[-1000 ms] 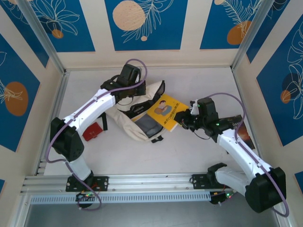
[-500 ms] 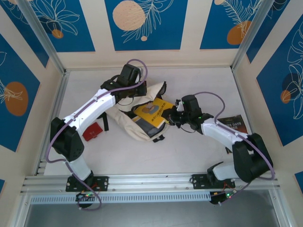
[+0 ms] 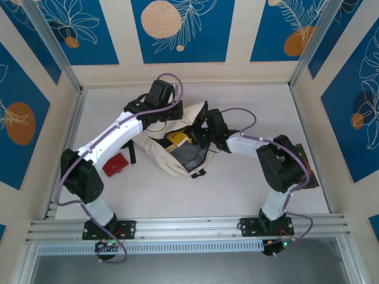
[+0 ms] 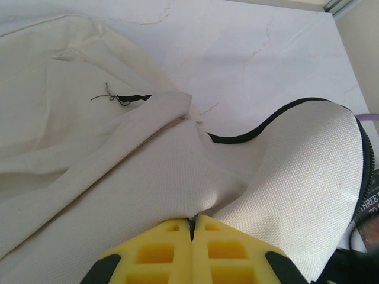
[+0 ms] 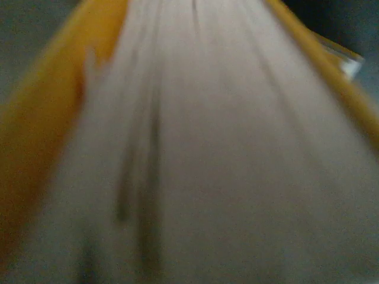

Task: Pack books, pencil case, and school supplies into a backpack

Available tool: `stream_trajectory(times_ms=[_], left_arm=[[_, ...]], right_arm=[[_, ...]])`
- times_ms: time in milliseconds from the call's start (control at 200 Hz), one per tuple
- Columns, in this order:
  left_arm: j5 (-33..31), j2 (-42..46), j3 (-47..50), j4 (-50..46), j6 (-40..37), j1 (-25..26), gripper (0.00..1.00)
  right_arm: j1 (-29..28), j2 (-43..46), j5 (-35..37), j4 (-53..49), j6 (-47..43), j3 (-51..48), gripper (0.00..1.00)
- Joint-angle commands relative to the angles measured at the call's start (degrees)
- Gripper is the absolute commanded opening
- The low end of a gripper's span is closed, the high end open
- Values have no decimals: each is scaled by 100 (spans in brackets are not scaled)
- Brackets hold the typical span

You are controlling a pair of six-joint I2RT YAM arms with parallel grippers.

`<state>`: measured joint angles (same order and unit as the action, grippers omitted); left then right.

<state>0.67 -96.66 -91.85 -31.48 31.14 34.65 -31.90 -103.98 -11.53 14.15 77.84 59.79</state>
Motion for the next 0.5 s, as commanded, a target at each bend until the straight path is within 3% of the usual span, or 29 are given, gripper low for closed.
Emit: stream_trajectory(times_ms=[0, 155, 255, 450, 495], left_arm=[[146, 400, -9, 580, 40, 3, 0], [15, 473, 51, 616, 50, 5, 0], [-64, 477, 112, 624, 58, 6, 0], [-264, 482, 212, 603, 67, -3, 0], [-274, 470, 217, 591, 68, -15, 0]], right_arm=[[-118, -485, 340, 174, 276, 415, 0], [-190, -1046, 362, 157, 362, 896, 0], [-226, -1319, 241, 185, 403, 1105, 10], [-254, -1058, -20, -36, 255, 918, 60], [-250, -839, -40, -178, 125, 767, 68]])
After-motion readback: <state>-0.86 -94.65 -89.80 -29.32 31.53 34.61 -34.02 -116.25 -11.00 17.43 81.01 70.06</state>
